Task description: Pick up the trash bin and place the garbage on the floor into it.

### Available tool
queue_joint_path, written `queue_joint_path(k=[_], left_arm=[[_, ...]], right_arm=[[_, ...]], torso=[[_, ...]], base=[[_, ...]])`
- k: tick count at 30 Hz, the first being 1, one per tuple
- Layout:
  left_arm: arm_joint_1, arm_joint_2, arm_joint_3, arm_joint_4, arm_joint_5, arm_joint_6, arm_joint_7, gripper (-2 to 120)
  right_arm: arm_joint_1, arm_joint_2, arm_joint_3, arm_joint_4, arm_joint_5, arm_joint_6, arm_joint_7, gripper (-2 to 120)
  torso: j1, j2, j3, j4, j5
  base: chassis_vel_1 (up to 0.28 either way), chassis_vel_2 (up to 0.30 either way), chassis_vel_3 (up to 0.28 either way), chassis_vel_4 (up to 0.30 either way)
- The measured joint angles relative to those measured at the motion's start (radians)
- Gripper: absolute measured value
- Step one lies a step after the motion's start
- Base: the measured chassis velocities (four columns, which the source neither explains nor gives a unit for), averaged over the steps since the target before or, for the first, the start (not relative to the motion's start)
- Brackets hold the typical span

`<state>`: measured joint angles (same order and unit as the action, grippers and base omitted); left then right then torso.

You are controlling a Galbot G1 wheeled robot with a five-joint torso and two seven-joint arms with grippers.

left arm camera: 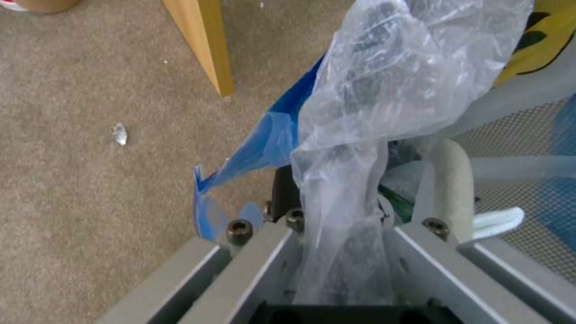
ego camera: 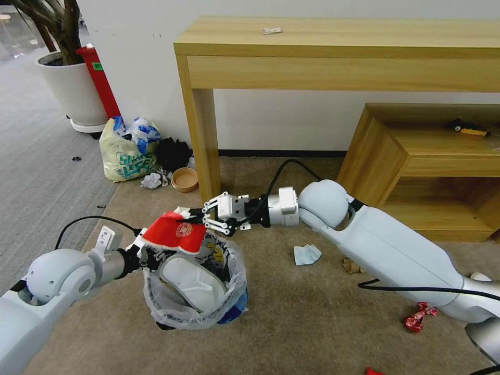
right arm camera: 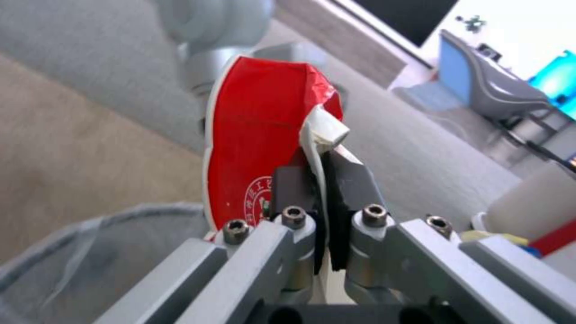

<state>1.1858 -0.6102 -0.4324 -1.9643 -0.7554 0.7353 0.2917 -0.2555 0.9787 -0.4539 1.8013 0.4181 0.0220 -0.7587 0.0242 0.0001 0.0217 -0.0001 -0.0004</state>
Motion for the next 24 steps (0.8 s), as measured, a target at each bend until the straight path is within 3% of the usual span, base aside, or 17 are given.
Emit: queue_joint_path(k=[5,8,18,19,21,24], left_arm=[[-0.014,-0.002,0.012,0.006,0.004,0.0,0.003,0],[-0.029,-0.007,0.025,0.012,0.008,0.0,0.006,0],[-0.037,-0.017,0.033,0.016,0.011,0.0,0.006,0],[-0.035,-0.017,0.031,0.017,0.011,0.0,0.007,0],[-0.035,-0.017,0.03,0.017,0.011,0.0,0.007,0],[-0.033,-0.018,0.028,0.017,0.013,0.0,0.007,0]], right_arm=[[0.001,0.001,-0.031,-0.009,-0.105,0.045,-0.033,2],[0.0,0.014,-0.051,-0.033,-0.244,0.122,-0.072,2],[-0.011,0.031,-0.063,-0.054,-0.372,0.18,-0.133,2],[-0.013,0.029,-0.061,-0.056,-0.386,0.187,-0.137,8],[-0.013,0.028,-0.06,-0.058,-0.39,0.19,-0.139,10],[-0.014,0.025,-0.052,-0.069,-0.404,0.21,-0.138,26]], torso=[[0.0,0.0,0.0,0.0,0.0],[0.0,0.0,0.0,0.0,0.0],[0.0,0.0,0.0,0.0,0.0],[0.0,0.0,0.0,0.0,0.0],[0.0,0.0,0.0,0.0,0.0],[0.0,0.0,0.0,0.0,0.0]], base=[[0.0,0.0,0.0,0.0],[0.0,0.0,0.0,0.0],[0.0,0.0,0.0,0.0],[0.0,0.0,0.0,0.0],[0.0,0.0,0.0,0.0],[0.0,0.0,0.0,0.0]])
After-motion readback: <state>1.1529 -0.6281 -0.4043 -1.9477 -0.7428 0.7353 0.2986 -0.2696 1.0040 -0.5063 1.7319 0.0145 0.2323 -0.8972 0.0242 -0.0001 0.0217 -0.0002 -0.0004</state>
